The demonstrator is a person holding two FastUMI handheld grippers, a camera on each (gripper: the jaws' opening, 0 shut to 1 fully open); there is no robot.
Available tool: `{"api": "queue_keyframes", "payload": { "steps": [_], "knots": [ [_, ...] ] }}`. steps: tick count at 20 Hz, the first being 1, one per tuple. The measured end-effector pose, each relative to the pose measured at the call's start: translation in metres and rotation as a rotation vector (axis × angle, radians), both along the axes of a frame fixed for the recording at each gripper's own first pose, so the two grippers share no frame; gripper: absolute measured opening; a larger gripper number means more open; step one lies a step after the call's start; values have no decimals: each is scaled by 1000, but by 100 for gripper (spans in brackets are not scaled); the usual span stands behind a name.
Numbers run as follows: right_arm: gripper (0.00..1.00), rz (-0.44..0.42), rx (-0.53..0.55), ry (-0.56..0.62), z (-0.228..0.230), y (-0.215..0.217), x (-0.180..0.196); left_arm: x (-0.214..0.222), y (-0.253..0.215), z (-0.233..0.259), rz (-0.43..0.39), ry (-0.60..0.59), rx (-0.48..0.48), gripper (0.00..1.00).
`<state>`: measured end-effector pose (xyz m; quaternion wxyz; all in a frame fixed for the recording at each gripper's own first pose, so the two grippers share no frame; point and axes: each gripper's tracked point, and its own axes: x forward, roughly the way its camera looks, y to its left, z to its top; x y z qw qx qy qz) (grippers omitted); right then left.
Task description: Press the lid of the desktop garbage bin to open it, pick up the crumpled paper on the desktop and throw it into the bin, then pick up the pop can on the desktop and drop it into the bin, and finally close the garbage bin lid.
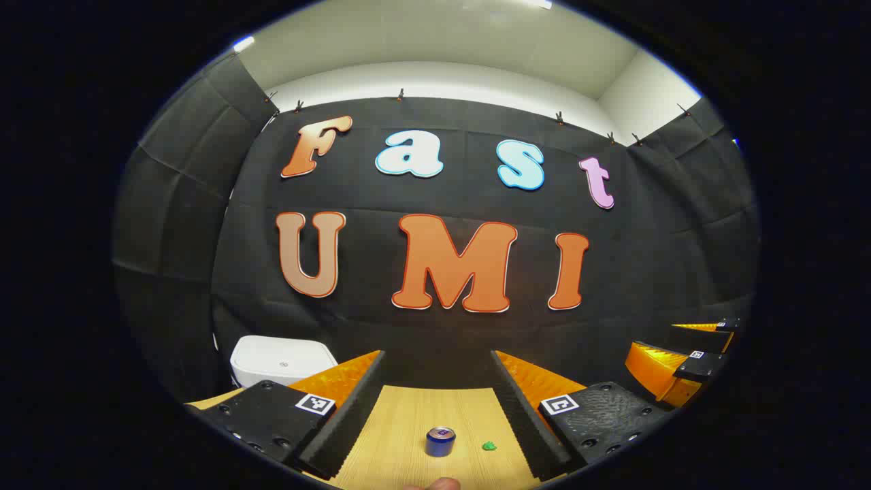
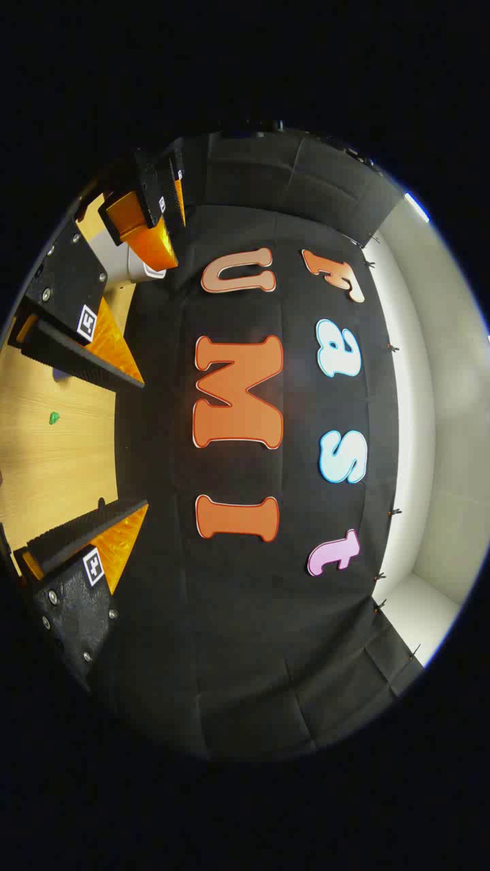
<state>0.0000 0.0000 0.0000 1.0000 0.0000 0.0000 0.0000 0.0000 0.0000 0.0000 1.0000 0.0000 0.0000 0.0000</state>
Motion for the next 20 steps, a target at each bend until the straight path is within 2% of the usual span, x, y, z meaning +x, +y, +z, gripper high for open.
{"api": "queue_keyframes", "payload": {
  "steps": [1, 2, 6, 13, 20],
  "knots": [
    [93, 6, 5, 2, -1, 3, 0, 1, 1, 1, 1, -5, 12, 94],
    [94, 12, 7, 3, -1, 7, 0, 0, 1, 2, -12, -8, 12, 92],
    [93, 15, -13, -9, -1, 17, -1, 0, -2, 3, -36, -19, 21, 92],
    [93, -34, 2, 1, -6, 19, 0, -3, -9, -2, -99, 3, 21, 92],
    [94, 24, -6, -10, -5, -1, 31, 6, -10, 1, -38, -11, 0, 92]
  ]
}}
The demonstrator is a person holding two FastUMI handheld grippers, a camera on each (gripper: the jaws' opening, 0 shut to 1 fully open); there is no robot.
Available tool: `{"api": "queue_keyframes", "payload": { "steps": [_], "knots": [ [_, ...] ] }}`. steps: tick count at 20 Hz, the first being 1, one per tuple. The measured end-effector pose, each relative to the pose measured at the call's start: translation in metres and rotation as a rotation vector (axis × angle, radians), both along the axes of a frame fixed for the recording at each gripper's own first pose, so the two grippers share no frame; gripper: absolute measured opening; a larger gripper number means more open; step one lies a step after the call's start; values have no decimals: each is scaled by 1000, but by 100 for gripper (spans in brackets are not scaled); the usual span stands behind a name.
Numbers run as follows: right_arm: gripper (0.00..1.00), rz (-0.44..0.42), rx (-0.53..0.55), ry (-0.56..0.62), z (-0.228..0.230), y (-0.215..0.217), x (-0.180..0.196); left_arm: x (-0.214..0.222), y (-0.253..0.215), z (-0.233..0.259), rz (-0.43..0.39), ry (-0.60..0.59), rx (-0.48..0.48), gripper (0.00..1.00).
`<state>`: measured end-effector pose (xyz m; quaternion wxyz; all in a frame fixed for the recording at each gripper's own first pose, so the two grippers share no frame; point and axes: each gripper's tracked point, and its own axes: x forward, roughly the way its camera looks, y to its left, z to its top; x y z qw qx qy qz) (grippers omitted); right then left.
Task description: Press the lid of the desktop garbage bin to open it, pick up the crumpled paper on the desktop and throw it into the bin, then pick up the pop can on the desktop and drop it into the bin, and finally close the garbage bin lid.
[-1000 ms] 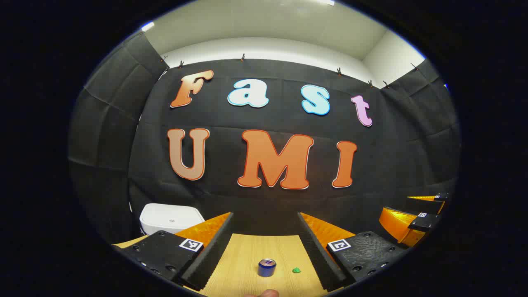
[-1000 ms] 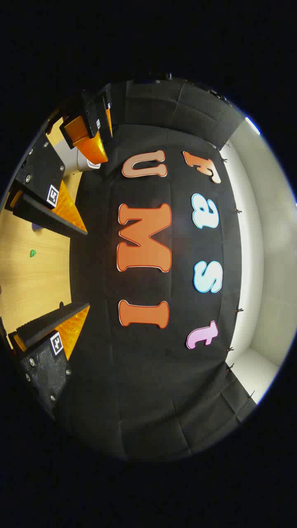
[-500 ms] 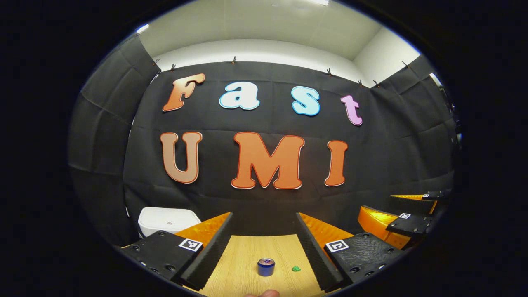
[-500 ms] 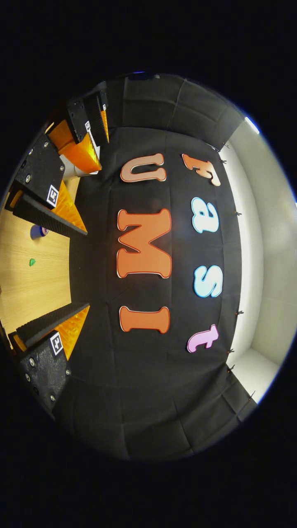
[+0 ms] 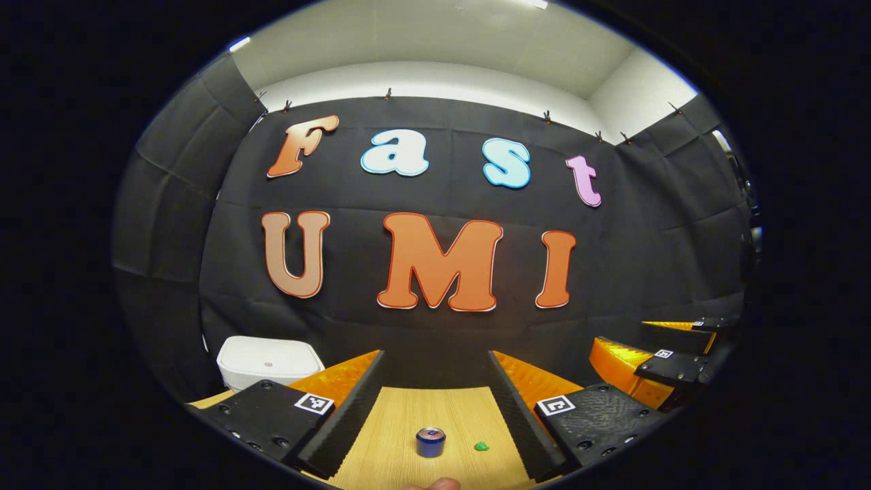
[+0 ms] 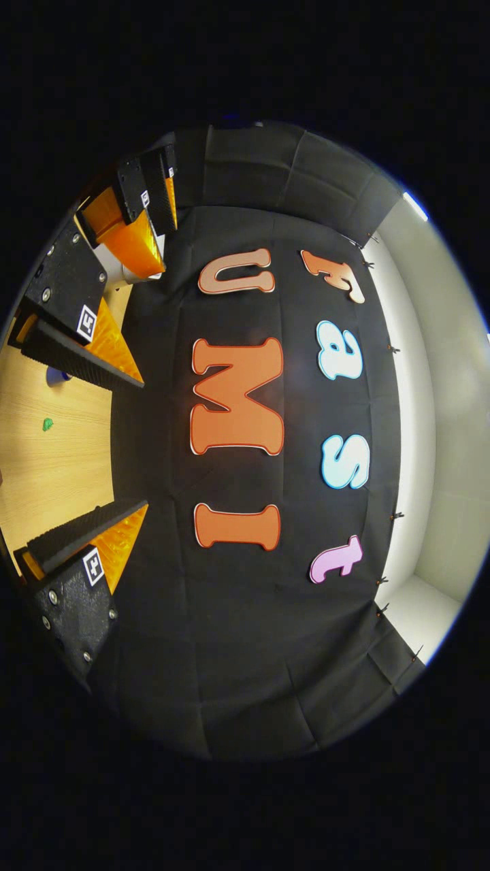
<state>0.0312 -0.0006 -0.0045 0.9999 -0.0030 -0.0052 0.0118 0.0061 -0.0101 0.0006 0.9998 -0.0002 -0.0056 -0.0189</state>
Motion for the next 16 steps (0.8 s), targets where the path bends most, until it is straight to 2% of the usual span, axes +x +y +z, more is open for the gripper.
{"api": "queue_keyframes", "payload": {
  "steps": [8, 16],
  "knots": [
    [93, 97, 35, 48, -22, -13, 29, 2, 5, -6, 91, 21, 25, 92],
    [94, 8, 25, 20, -21, -18, 43, 9, -1, -9, 33, 33, 18, 92]
  ]
}}
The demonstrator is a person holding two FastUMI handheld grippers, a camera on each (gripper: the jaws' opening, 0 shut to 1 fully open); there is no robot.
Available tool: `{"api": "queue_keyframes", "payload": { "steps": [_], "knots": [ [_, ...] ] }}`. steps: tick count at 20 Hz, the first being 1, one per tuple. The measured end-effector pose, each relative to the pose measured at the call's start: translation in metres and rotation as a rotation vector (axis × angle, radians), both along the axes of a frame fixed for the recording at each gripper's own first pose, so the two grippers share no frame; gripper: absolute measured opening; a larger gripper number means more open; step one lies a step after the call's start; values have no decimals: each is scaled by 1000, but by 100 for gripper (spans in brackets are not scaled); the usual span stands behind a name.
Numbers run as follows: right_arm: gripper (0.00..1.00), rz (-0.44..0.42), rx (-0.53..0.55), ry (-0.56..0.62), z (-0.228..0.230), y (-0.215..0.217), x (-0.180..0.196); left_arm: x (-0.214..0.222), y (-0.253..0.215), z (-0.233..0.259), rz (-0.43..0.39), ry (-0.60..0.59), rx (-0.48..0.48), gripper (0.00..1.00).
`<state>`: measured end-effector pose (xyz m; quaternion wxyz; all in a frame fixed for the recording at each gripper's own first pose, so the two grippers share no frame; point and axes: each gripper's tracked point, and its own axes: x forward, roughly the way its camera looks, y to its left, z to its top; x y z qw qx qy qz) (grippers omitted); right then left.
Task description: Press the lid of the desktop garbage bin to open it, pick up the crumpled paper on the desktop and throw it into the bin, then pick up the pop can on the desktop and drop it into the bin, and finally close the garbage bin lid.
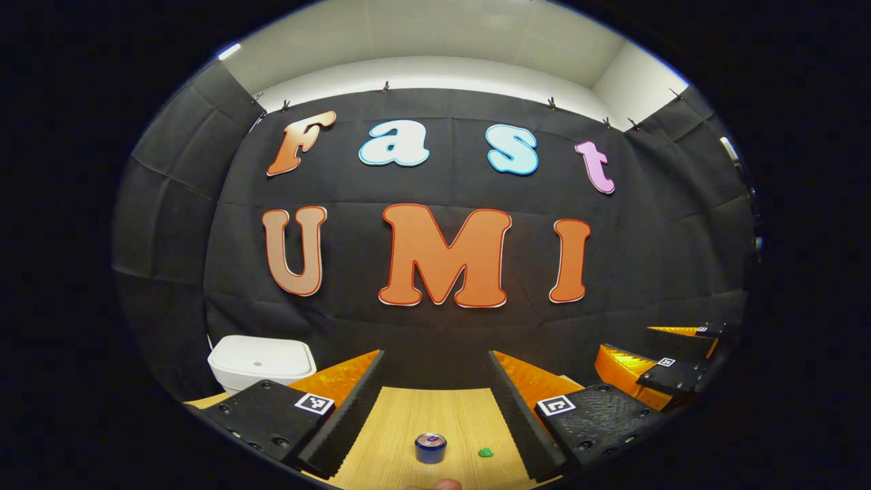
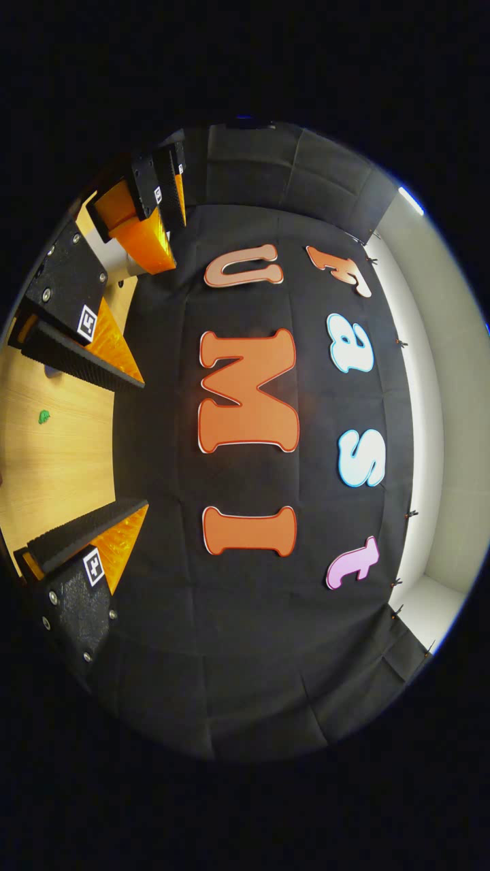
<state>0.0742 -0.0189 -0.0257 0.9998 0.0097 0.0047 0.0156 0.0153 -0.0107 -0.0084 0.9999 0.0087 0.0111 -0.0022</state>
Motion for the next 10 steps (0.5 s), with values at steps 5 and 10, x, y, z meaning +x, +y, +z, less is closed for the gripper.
{"api": "queue_keyframes", "payload": {
  "steps": [5, 10],
  "knots": [
    [93, -36, 4, 8, -3, 5, 3, 4, 3, 2, -11, -7, 8, 92],
    [93, -37, -4, 11, -5, 15, 7, 0, 5, -2, -41, 20, 26, 92]
  ]
}}
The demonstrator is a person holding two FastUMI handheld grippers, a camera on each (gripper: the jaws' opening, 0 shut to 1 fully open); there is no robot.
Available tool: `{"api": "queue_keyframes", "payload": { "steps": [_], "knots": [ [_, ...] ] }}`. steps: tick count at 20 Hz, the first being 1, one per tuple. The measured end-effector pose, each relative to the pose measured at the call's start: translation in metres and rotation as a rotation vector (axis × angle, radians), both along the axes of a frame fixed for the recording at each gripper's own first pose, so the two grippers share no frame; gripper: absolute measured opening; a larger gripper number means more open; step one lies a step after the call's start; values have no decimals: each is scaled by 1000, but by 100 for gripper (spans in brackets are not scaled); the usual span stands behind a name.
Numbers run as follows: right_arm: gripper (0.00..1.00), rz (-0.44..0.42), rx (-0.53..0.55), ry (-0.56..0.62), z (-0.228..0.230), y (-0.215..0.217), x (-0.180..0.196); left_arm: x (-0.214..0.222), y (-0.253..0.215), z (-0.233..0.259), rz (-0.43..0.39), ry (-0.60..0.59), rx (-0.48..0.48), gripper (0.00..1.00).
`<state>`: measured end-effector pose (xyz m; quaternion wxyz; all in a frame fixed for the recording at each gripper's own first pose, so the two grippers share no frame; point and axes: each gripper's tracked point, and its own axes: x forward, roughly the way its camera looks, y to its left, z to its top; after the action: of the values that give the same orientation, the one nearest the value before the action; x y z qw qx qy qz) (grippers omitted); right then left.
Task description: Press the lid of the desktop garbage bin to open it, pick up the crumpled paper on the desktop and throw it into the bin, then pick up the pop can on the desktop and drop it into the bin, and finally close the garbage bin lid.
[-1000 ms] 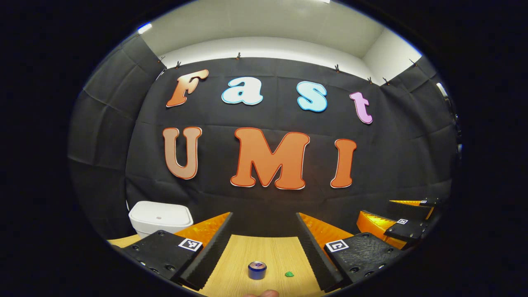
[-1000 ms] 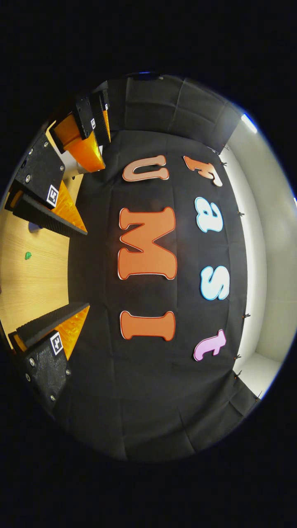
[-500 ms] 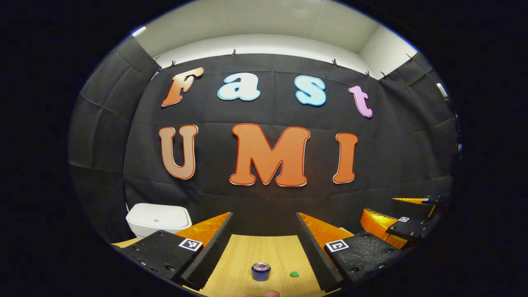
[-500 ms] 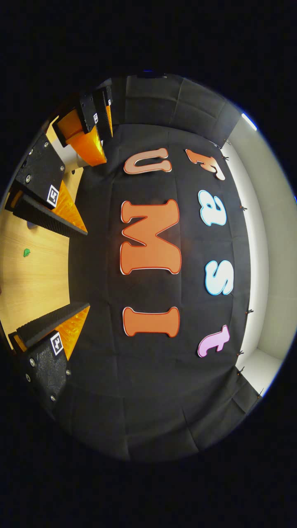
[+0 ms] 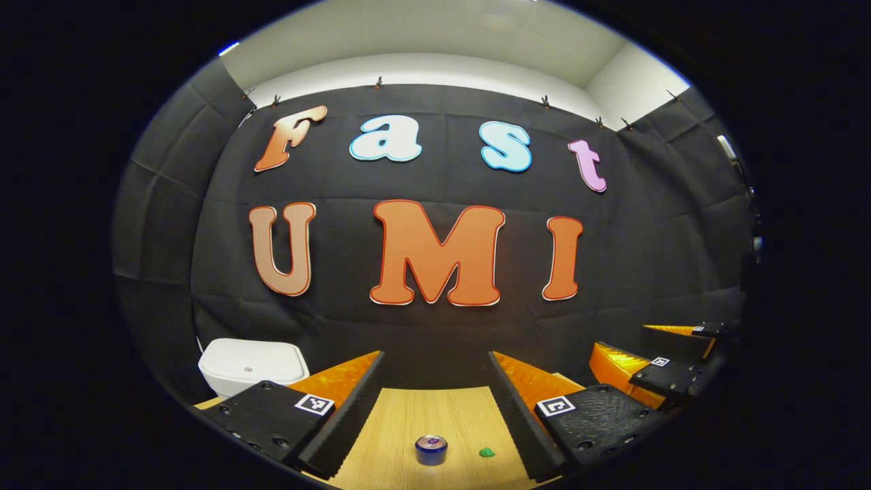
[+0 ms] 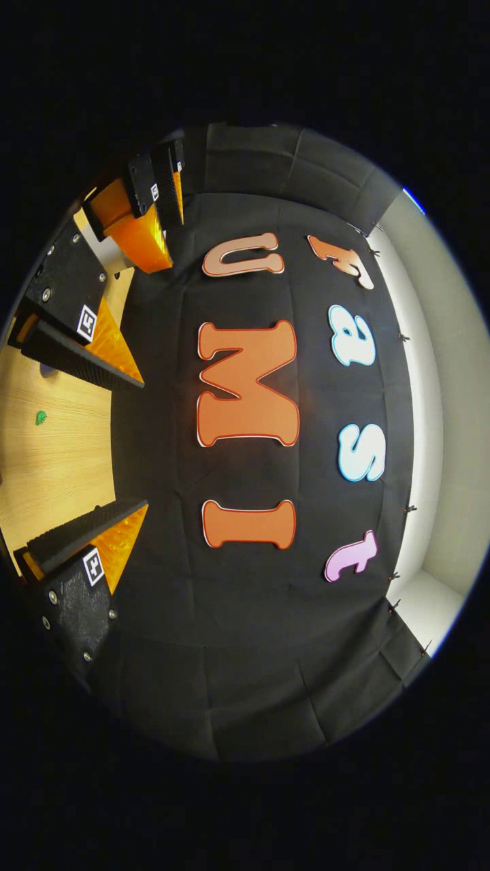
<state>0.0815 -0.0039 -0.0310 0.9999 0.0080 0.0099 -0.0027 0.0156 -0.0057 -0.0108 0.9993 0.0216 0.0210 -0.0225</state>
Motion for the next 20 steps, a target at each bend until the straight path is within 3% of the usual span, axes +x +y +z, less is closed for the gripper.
{"api": "queue_keyframes", "payload": {
  "steps": [5, 12, 14, 15, 18, 20],
  "knots": [
    [93, 23, -5, 2, -1, 13, 5, 10, 17, 8, 60, -38, 16, 81],
    [93, 59, -6, 26, -11, 35, 14, 11, 57, 13, 178, -43, 63, 35],
    [93, 68, -6, 31, -13, 41, 17, 13, 67, 15, 210, -43, 75, 24],
    [93, 70, -6, 32, -13, 44, 19, 10, 74, 16, 230, -45, 90, 23],
    [93, 78, -4, 38, -17, 51, 26, 14, 96, 16, 290, -37, 115, 1],
    [93, 83, -5, 40, -18, 55, 30, 12, 105, 16, 322, -29, 114, 5]
  ]
}}
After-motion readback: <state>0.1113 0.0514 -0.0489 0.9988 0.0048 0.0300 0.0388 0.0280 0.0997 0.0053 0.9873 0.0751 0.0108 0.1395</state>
